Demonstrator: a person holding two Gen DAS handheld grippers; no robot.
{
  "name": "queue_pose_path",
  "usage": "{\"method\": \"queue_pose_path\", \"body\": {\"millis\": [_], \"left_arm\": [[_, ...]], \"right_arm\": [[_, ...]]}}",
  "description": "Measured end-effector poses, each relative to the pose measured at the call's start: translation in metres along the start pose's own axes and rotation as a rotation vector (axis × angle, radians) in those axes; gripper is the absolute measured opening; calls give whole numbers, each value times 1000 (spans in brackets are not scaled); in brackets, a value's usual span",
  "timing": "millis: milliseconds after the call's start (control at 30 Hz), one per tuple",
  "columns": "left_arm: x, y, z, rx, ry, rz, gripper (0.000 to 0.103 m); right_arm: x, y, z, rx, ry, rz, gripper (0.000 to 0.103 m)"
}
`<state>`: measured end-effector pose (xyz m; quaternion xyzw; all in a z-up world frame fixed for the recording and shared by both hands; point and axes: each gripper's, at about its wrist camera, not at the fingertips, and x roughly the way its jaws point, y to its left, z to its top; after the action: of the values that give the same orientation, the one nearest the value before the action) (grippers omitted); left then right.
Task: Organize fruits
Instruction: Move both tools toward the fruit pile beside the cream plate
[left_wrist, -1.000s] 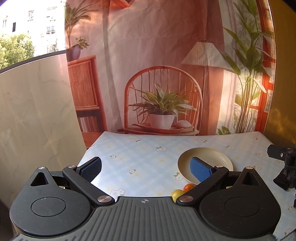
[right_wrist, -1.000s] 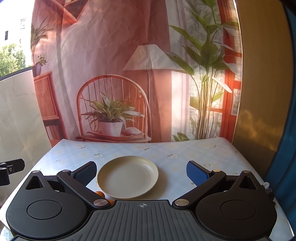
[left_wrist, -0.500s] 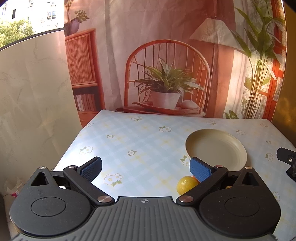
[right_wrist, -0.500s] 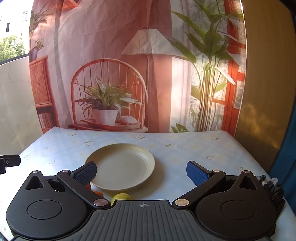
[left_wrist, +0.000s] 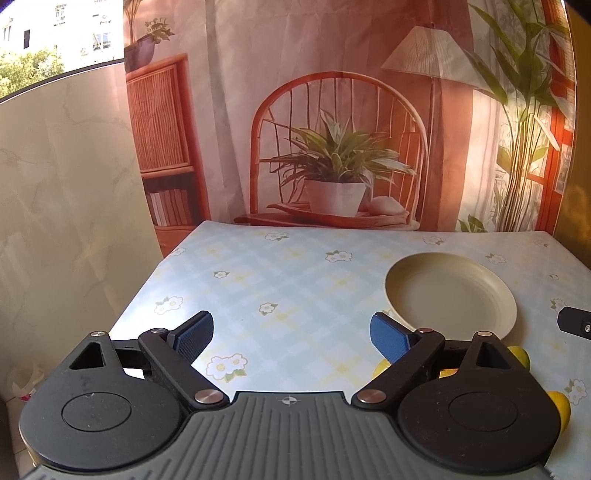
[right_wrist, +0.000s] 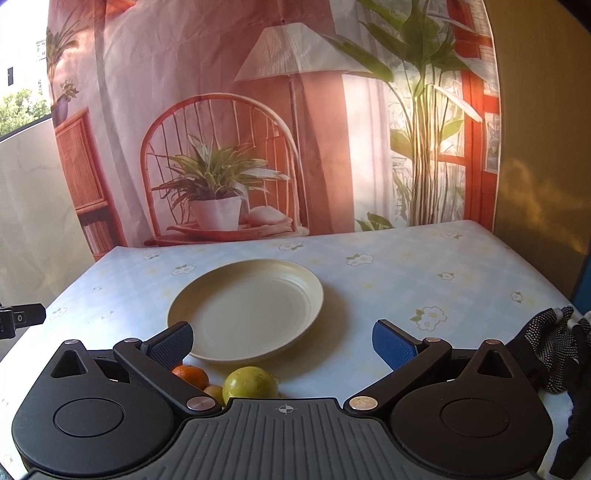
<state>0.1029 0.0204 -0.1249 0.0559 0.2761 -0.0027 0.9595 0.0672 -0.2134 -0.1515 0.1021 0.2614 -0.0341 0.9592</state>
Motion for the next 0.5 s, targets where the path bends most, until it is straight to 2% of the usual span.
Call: {"method": "queue_pose_path", "body": {"millis": [100, 400, 500], "left_arm": [[6, 0, -2, -3, 4, -1, 94], [33, -8, -5, 27, 106, -47, 91], [36, -11, -7, 35, 109, -58, 90]], "right_arm": [[7, -4, 0, 3, 13, 1, 103], [30, -9, -4, -59, 81, 0, 103], [36, -13, -8, -65, 96, -2, 103]]}}
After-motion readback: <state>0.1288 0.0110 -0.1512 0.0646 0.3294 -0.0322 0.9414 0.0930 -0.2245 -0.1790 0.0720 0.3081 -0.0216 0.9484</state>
